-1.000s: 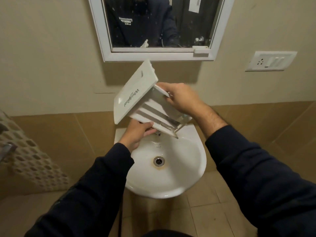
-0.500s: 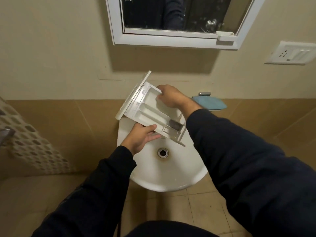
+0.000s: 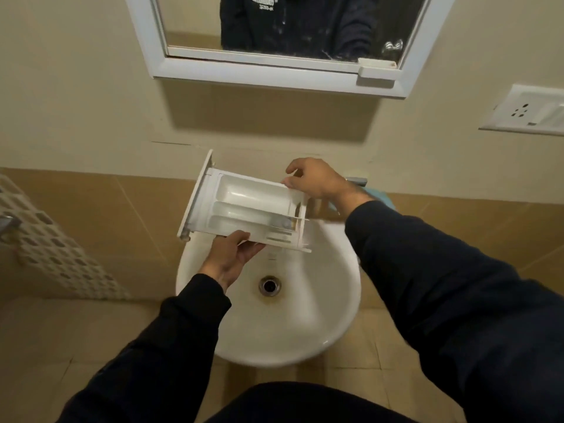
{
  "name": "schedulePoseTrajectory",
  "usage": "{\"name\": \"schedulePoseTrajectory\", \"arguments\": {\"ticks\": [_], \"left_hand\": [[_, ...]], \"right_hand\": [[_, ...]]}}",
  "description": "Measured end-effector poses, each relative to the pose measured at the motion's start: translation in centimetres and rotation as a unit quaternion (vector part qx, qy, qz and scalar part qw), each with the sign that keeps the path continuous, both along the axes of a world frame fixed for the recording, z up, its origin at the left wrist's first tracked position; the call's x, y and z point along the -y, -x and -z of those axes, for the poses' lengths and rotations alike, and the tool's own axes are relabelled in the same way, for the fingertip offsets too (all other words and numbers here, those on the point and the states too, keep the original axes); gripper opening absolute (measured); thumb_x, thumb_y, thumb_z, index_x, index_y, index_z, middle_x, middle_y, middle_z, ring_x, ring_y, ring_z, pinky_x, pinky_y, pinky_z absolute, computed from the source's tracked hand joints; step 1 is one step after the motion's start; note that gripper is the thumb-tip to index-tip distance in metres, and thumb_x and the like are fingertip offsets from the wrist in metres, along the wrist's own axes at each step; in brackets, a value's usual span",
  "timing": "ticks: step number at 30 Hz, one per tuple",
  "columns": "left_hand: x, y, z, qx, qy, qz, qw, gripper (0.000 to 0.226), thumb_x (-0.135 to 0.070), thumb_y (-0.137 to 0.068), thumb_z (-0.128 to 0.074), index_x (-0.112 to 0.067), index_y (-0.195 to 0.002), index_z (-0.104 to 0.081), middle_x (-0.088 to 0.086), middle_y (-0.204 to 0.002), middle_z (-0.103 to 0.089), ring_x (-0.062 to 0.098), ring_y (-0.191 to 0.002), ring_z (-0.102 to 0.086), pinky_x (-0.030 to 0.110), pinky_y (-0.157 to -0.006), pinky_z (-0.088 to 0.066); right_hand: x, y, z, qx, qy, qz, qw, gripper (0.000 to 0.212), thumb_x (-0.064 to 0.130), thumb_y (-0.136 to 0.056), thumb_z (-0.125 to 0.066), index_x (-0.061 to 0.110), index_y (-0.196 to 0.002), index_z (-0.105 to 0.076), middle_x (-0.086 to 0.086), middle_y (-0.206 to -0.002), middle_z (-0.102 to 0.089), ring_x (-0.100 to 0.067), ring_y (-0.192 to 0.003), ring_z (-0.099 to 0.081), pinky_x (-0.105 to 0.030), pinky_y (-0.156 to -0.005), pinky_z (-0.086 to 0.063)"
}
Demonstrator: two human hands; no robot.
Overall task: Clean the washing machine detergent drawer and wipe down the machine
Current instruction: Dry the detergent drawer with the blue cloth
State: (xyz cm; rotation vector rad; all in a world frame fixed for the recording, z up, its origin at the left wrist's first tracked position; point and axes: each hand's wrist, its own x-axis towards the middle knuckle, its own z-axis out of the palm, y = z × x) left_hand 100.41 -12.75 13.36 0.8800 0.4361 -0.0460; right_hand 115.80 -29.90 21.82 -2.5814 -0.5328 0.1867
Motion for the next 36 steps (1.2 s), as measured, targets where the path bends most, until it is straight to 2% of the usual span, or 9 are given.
{"name": "schedulePoseTrajectory", "arguments": {"ticks": [4, 8, 12, 15, 20, 26, 32, 36], "left_hand": [[3.1, -1.0, 0.8, -0.012, 0.009, -0.050, 0.999, 0.021, 0.007, -0.094, -0.043, 0.004, -0.095, -0.064, 0.016, -0.086, -0.074, 0.033, -0.091, -0.071, 0.044, -0.087, -0.057], [5.5, -1.4, 1.3, -0.023, 0.003, -0.082, 0.996, 0.020, 0.006, -0.095, -0.043, 0.003, -0.099, -0.063, 0.017, -0.089, -0.073, 0.034, -0.091, -0.071, 0.043, -0.084, -0.059], [7.1, -1.4, 1.3, -0.036, -0.011, -0.094, 0.995, 0.018, 0.007, -0.094, -0.044, 0.003, -0.103, -0.061, 0.022, -0.100, -0.070, 0.036, -0.095, -0.069, 0.042, -0.084, -0.059], [7.6, -1.1, 0.9, -0.051, -0.016, -0.108, 0.993, 0.018, 0.006, -0.095, -0.045, 0.003, -0.104, -0.059, 0.020, -0.099, -0.070, 0.033, -0.092, -0.071, 0.038, -0.077, -0.061], [7.6, -1.1, 0.0, -0.044, -0.044, -0.120, 0.991, 0.025, 0.006, -0.095, -0.044, 0.000, -0.115, -0.057, 0.014, -0.101, -0.071, 0.027, -0.085, -0.074, 0.034, -0.070, -0.062], [7.6, -1.2, -0.5, -0.040, -0.069, -0.134, 0.988, 0.024, 0.006, -0.095, -0.044, -0.002, -0.114, -0.056, 0.015, -0.104, -0.070, 0.028, -0.083, -0.074, 0.036, -0.075, -0.062], [7.7, -1.0, -0.4, -0.043, -0.073, -0.141, 0.986, 0.026, 0.006, -0.094, -0.044, 0.000, -0.117, -0.054, 0.018, -0.107, -0.068, 0.029, -0.083, -0.073, 0.039, -0.078, -0.061], [7.9, -0.3, -0.5, -0.041, -0.078, -0.141, 0.986, 0.026, 0.005, -0.094, -0.044, 0.000, -0.118, -0.053, 0.017, -0.105, -0.067, 0.028, -0.080, -0.073, 0.040, -0.080, -0.061]], "right_hand": [[8.2, -2.6, 0.9, 0.010, 0.043, 0.019, 0.999, 0.022, 0.026, -0.087, -0.065, 0.022, -0.109, -0.068, 0.003, -0.101, -0.064, -0.017, -0.092, -0.060, -0.024, -0.079, -0.041], [14.7, -4.2, 2.6, -0.001, 0.062, 0.053, 0.997, 0.015, 0.016, -0.083, -0.060, 0.027, -0.091, -0.066, -0.001, -0.095, -0.066, -0.023, -0.091, -0.061, -0.027, -0.073, -0.040], [17.9, -5.6, 4.2, 0.028, 0.085, 0.059, 0.994, 0.024, 0.011, -0.090, -0.055, 0.012, -0.110, -0.068, -0.012, -0.111, -0.067, -0.033, -0.104, -0.060, -0.033, -0.083, -0.044], [18.3, -5.9, 5.4, 0.044, 0.087, 0.045, 0.994, 0.026, 0.013, -0.093, -0.056, 0.010, -0.117, -0.065, -0.015, -0.118, -0.065, -0.034, -0.108, -0.058, -0.035, -0.088, -0.044], [17.6, -6.2, 6.1, 0.037, 0.105, 0.041, 0.993, 0.026, 0.022, -0.090, -0.063, 0.015, -0.115, -0.062, -0.013, -0.115, -0.064, -0.033, -0.104, -0.058, -0.034, -0.081, -0.043], [17.0, -6.4, 5.5, 0.041, 0.128, 0.052, 0.990, 0.029, 0.022, -0.083, -0.068, 0.018, -0.111, -0.066, -0.011, -0.113, -0.065, -0.032, -0.104, -0.058, -0.036, -0.085, -0.049], [16.3, -5.4, 3.9, -0.032, 0.132, 0.046, 0.990, 0.010, 0.015, -0.080, -0.063, 0.009, -0.086, -0.067, -0.013, -0.089, -0.068, -0.028, -0.080, -0.062, -0.026, -0.056, -0.038], [15.8, -4.7, 2.2, -0.044, 0.112, 0.024, 0.992, 0.006, 0.015, -0.078, -0.064, 0.010, -0.079, -0.064, -0.010, -0.080, -0.064, -0.028, -0.079, -0.060, -0.028, -0.057, -0.040]]}}
